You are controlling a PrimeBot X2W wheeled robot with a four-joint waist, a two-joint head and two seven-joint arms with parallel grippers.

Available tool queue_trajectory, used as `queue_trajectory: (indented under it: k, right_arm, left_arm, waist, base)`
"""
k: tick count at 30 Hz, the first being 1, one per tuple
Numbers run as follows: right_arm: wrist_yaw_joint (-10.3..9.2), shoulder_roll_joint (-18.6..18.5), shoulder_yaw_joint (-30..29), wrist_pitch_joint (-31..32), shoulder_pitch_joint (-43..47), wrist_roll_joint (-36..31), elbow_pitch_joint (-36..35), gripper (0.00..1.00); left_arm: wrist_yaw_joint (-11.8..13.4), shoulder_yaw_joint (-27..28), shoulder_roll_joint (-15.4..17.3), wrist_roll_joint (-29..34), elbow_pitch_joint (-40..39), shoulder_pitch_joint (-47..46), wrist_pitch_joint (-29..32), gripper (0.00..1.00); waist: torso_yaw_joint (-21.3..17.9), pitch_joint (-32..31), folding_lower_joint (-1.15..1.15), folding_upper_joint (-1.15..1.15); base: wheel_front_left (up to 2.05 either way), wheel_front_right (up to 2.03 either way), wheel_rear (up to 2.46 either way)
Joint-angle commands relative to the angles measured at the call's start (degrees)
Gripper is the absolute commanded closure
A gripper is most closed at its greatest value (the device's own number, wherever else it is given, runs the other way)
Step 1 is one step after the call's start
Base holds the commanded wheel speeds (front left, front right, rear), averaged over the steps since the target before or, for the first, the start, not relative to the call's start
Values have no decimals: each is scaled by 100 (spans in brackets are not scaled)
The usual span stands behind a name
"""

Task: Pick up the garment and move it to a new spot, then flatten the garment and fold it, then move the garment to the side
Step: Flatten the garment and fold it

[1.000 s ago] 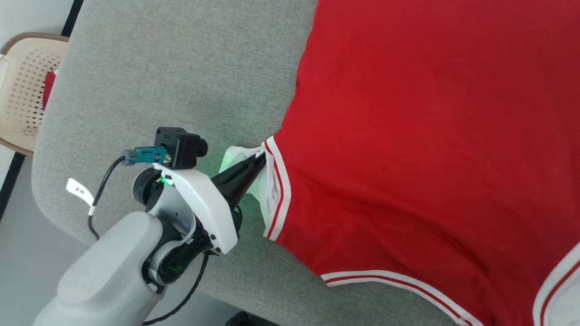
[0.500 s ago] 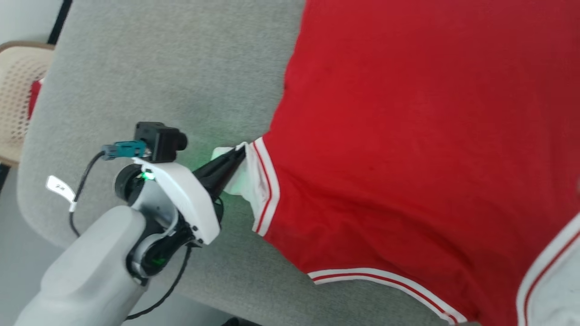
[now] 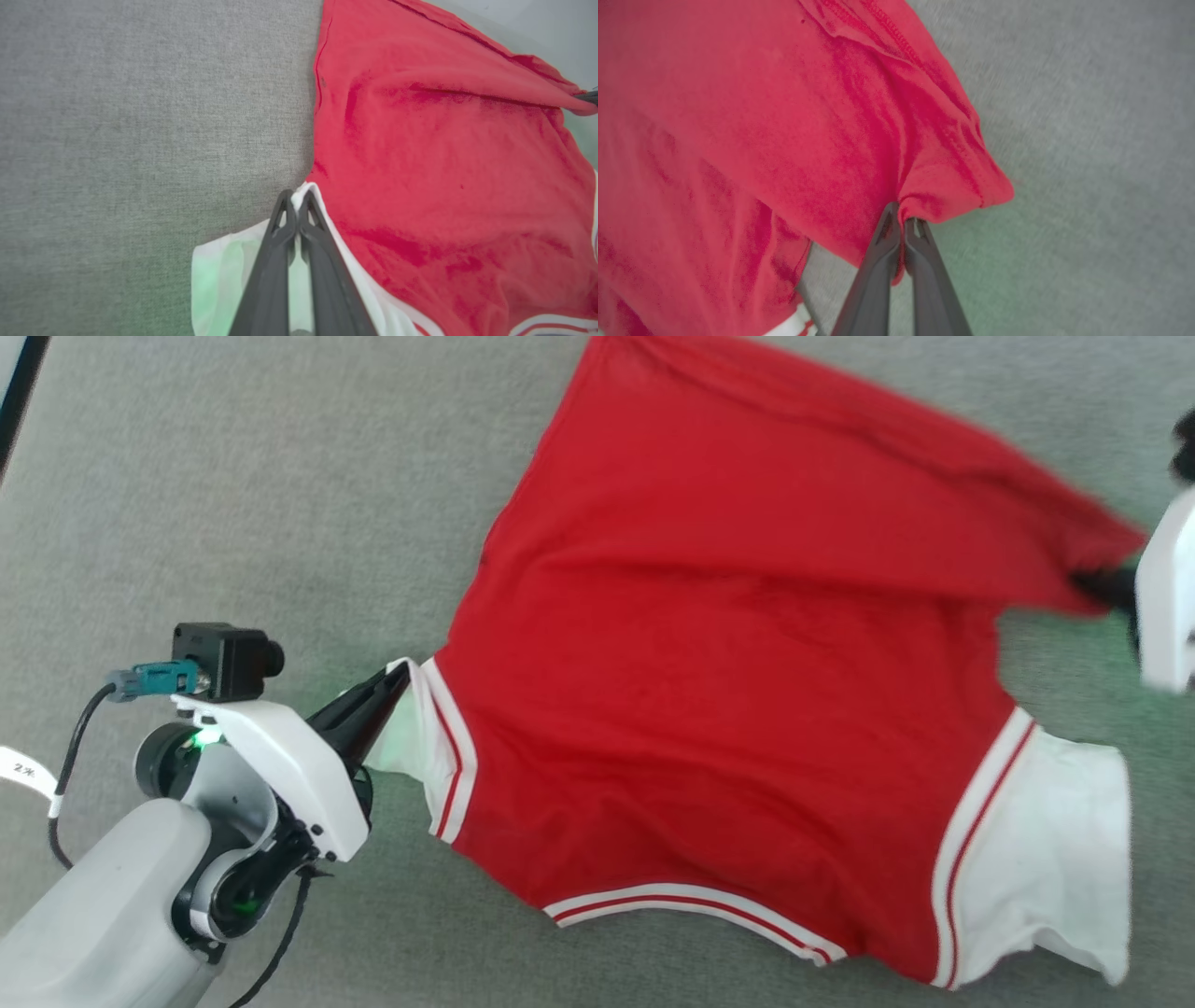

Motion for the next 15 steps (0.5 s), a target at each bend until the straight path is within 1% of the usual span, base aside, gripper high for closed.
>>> queue_trajectory:
  k: [1, 3, 5, 7, 9, 10, 12, 15]
  right_arm:
    - [-12, -28, -45, 114, 470, 167, -373, 100]
    - [-12, -25, -147, 227, 910, 335, -772, 100]
    - [-10, -49, -228, 324, 1350, 363, -1192, 100]
    - [-10, 44, -407, 366, 1790, 428, -1533, 100]
    - [-8, 101, -555, 396, 2211, 345, -1893, 100]
    - [-8, 101, -555, 396, 2211, 345, -1893, 100]
    - [-8, 218, -690, 420, 2616, 247, -2170, 100]
    - [-8, 430, -878, 345, 3120, 16, -2335, 100]
  left_arm:
    - [73, 44, 77, -55, -47, 127, 22, 100]
    - [122, 58, 125, -90, -100, 187, 31, 100]
    - [172, 84, 190, -112, -161, 260, 35, 100]
    - [213, 106, 230, -140, -228, 320, 21, 100]
    - [248, 128, 280, -165, -293, 406, -8, 100]
    - [248, 128, 280, -165, -293, 406, -8, 100]
    - [289, 151, 317, -190, -360, 473, -23, 100]
    - [333, 176, 346, -192, -433, 543, -45, 100]
  waist:
    - [-225, -230, 0, 0]
    - [-291, -291, 0, 0]
    - [-345, -336, 0, 0]
    - [-384, -376, 0, 0]
    - [-423, -403, 0, 0]
    - [-423, -403, 0, 0]
    - [-442, -432, 0, 0]
    - [-453, -437, 0, 0]
  base:
    - [0, 0, 0]
    - [0, 0, 0]
    - [0, 0, 0]
    - [0, 0, 0]
    - [0, 0, 0]
    - [0, 0, 0]
    - [0, 0, 0]
    - [0, 0, 0]
